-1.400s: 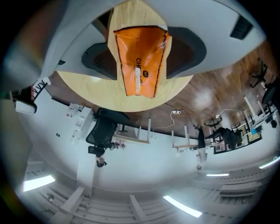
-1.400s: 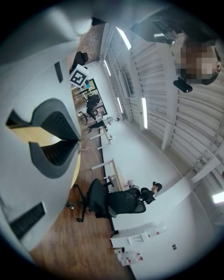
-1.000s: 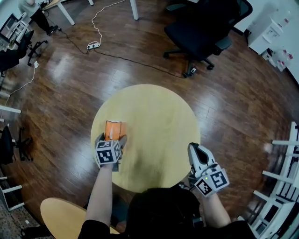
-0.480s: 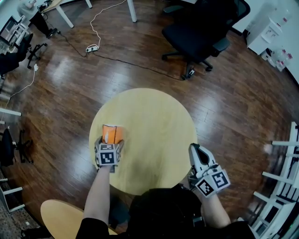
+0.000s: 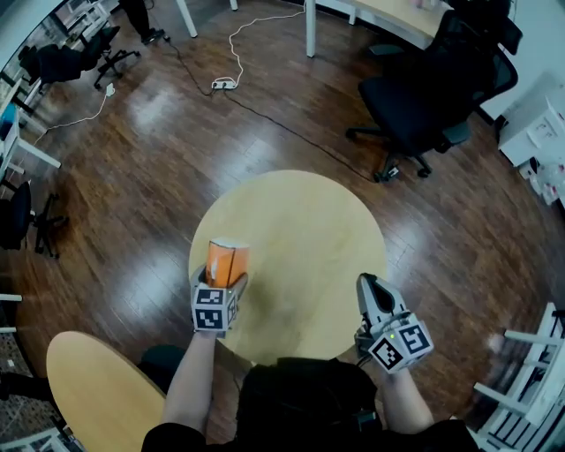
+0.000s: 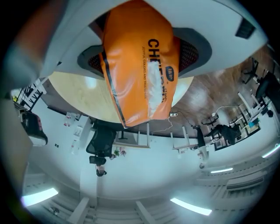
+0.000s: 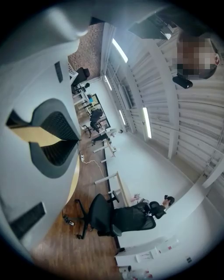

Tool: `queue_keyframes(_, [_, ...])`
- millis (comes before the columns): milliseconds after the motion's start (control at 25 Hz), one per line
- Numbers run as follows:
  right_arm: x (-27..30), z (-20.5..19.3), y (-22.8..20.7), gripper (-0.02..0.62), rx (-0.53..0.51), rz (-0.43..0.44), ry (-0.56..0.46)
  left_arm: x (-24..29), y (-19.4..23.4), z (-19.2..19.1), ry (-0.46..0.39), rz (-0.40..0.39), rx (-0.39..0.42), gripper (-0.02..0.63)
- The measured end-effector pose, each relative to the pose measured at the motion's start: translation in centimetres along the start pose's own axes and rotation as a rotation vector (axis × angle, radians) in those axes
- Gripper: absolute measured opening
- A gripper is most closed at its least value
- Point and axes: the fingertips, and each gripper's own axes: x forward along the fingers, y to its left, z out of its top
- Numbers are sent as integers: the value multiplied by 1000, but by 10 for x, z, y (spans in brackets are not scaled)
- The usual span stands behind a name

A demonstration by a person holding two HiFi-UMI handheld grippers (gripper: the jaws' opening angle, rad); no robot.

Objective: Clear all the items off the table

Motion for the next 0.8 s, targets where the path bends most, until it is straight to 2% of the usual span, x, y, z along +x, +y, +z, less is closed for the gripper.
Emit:
queue_keyframes(160, [22,-7,35,5,-43,120,48,-57,35,-8,-61,92,-68,431])
queue_keyframes(320, [55,-21,93,4,-105,283,119,-148,86,-31,-123,255,-158,431])
queue_keyframes(480, [69,-40,183,5,-155,450,162,-261,120,-80,-164,415,-231,431])
queue_keyframes(640, [66,-62,269,4,-225,601,211,-350,132,-125,-215,535,-306,431])
queue_keyframes(800, [50,-105,397,5,-367,814,265,-458,154,-204,-254,693,-402,431])
